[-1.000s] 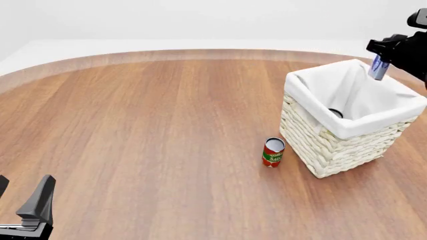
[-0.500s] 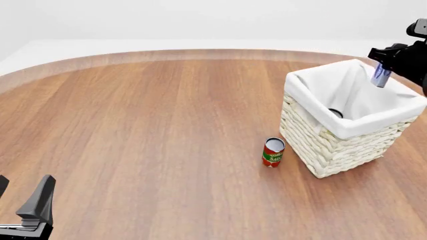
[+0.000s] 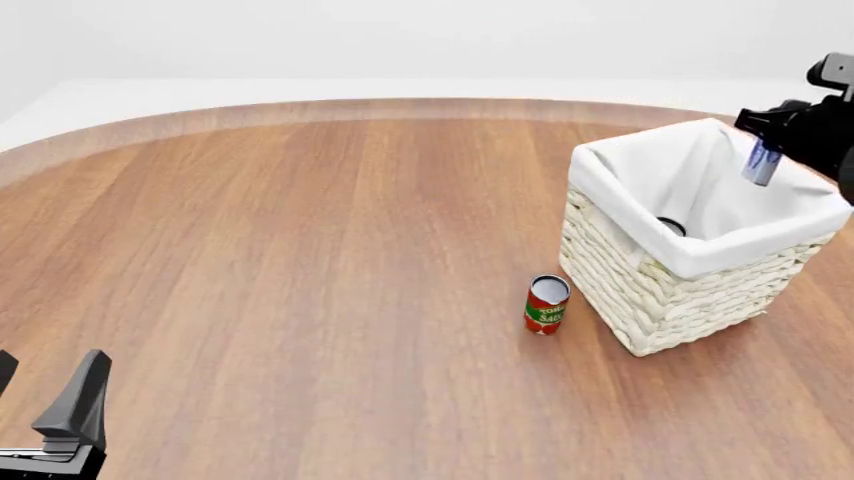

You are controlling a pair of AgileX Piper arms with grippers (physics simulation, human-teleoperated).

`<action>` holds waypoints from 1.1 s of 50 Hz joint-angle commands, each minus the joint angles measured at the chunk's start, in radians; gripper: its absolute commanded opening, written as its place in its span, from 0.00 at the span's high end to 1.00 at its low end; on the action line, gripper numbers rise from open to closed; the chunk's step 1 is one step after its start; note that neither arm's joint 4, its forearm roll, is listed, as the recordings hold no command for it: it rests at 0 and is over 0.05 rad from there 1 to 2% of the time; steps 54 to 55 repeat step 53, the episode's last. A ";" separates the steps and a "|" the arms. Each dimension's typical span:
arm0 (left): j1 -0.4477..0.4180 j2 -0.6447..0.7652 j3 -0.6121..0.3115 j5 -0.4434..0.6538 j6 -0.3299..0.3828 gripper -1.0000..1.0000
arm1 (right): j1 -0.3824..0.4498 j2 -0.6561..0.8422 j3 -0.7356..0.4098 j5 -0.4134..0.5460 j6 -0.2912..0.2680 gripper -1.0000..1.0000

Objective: Pick up the alphabet soup and the cream cheese box, and put them in the basket.

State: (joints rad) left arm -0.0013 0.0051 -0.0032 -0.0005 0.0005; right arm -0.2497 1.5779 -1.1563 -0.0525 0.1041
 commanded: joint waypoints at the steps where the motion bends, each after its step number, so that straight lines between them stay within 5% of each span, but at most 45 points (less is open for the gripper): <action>1: 0.000 0.000 0.000 0.000 0.000 0.00 | -0.005 0.002 -0.003 -0.007 0.004 1.00; 9: 0.000 0.000 0.000 0.000 0.000 0.00 | -0.003 -0.002 0.002 -0.012 0.007 1.00; 10: 0.000 0.000 0.000 0.000 0.000 0.00 | -0.003 -0.003 0.003 -0.012 0.007 0.00; 35: 0.000 0.000 0.000 0.000 0.000 0.00 | 0.024 -0.071 0.028 -0.014 0.036 0.00; 55: 0.000 0.000 0.000 0.000 0.000 0.00 | 0.067 -0.241 0.205 -0.082 0.087 0.00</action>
